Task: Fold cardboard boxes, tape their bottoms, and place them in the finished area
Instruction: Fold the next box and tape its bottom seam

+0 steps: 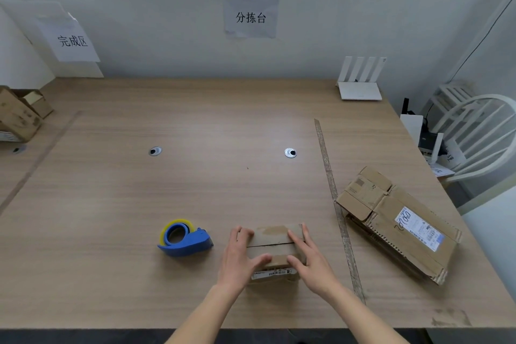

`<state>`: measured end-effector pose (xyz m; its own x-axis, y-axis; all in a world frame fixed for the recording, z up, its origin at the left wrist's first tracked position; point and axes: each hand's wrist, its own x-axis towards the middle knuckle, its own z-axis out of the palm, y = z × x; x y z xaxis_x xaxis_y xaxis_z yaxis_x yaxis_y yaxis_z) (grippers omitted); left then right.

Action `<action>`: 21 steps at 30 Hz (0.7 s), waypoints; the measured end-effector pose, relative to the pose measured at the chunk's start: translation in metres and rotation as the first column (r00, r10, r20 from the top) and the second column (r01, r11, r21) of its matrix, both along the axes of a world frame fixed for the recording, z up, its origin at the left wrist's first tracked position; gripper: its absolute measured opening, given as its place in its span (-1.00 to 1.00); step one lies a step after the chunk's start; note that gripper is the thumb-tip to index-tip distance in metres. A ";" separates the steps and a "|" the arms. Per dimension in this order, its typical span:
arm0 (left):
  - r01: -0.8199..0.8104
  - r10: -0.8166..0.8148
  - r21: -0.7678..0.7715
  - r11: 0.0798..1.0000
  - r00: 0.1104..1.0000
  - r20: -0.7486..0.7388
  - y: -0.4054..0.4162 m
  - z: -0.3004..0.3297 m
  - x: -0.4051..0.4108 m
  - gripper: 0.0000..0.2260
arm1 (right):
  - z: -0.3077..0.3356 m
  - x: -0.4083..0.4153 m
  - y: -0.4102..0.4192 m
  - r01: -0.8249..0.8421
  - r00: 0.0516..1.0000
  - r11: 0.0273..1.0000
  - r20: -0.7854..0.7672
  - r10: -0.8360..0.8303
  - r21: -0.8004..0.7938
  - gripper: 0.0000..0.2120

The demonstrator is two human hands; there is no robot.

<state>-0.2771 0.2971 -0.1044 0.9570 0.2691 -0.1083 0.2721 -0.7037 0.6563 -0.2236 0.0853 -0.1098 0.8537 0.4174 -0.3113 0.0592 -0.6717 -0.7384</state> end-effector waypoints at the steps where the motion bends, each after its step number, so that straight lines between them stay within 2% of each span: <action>1: 0.001 -0.001 -0.002 1.000 1.000 0.002 0.001 -0.001 0.000 -0.42 | 0.000 0.000 0.000 -0.001 1.000 1.000 0.001 0.001 -0.007 -0.38; 7: 0.061 -0.061 -0.001 0.998 0.998 -0.017 0.023 -0.006 -0.004 -0.38 | 0.002 0.001 -0.001 -0.007 1.000 0.999 0.023 0.007 -0.039 -0.38; 12: -0.089 0.101 0.191 0.978 0.993 -0.055 0.082 -0.018 -0.013 -0.44 | 0.004 0.001 0.000 -0.013 1.000 0.998 0.025 0.014 -0.055 -0.39; 14: -0.101 0.145 0.291 0.951 0.980 -0.133 0.107 -0.028 -0.014 -0.39 | 0.004 0.001 0.000 -0.016 1.000 0.998 0.025 0.018 -0.057 -0.38; 18: 0.039 0.129 0.433 0.900 0.927 -0.352 0.141 -0.054 -0.005 -0.21 | 0.000 0.004 0.000 -0.013 0.999 0.998 0.033 0.015 -0.062 -0.39; 21: 0.121 0.111 0.506 0.854 0.908 -0.404 0.155 -0.073 0.003 -0.24 | -0.004 0.005 -0.002 -0.021 0.998 0.997 0.054 0.026 -0.077 -0.40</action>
<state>-0.2740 0.4523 -0.1774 0.8577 0.3915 -0.3333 0.4259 -0.9041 0.0340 -0.2190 0.0835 -0.1141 0.8607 0.4146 -0.2955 0.1149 -0.7236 -0.6806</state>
